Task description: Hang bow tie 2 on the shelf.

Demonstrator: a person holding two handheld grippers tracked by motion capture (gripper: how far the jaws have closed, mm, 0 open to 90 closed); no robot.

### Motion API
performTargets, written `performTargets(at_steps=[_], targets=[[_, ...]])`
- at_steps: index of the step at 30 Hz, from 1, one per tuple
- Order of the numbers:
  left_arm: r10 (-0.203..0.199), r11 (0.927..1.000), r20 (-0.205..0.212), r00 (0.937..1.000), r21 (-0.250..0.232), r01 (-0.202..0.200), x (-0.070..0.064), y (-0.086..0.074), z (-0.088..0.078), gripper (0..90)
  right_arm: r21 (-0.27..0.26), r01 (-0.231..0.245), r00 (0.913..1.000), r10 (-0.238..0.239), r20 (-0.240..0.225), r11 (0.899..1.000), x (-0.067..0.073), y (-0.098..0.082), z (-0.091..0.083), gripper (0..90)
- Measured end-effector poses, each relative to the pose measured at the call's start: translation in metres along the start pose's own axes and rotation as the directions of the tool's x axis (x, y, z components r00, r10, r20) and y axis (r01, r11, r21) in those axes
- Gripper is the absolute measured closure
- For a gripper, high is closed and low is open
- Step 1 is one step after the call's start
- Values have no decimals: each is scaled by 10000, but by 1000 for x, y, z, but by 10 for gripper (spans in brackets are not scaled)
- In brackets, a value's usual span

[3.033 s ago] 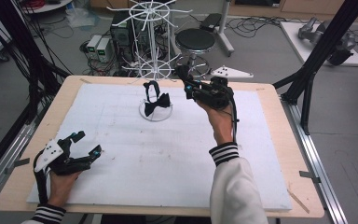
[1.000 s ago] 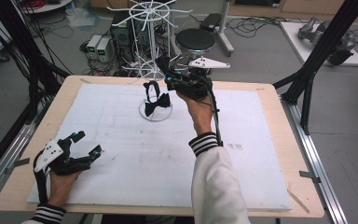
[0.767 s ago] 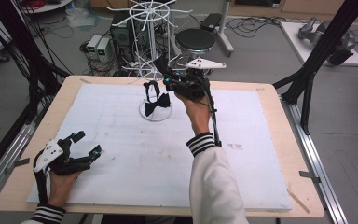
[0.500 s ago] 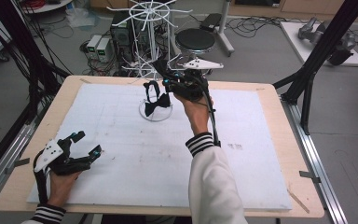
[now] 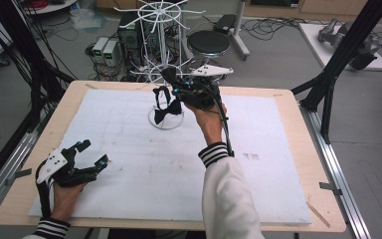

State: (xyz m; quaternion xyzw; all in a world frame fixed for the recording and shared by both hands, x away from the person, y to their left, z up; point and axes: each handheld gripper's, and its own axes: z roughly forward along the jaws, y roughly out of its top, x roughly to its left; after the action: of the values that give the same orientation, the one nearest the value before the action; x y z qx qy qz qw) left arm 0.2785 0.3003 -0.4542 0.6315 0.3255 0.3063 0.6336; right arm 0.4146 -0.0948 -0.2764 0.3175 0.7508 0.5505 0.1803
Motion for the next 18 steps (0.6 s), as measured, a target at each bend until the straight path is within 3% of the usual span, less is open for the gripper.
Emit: performTargets(at_steps=[18], targets=[[-23, 10000, -4, 10000, -14, 23, 0, 0, 0, 129, 179, 350, 9994, -351, 43, 9992, 4, 1, 0, 660]])
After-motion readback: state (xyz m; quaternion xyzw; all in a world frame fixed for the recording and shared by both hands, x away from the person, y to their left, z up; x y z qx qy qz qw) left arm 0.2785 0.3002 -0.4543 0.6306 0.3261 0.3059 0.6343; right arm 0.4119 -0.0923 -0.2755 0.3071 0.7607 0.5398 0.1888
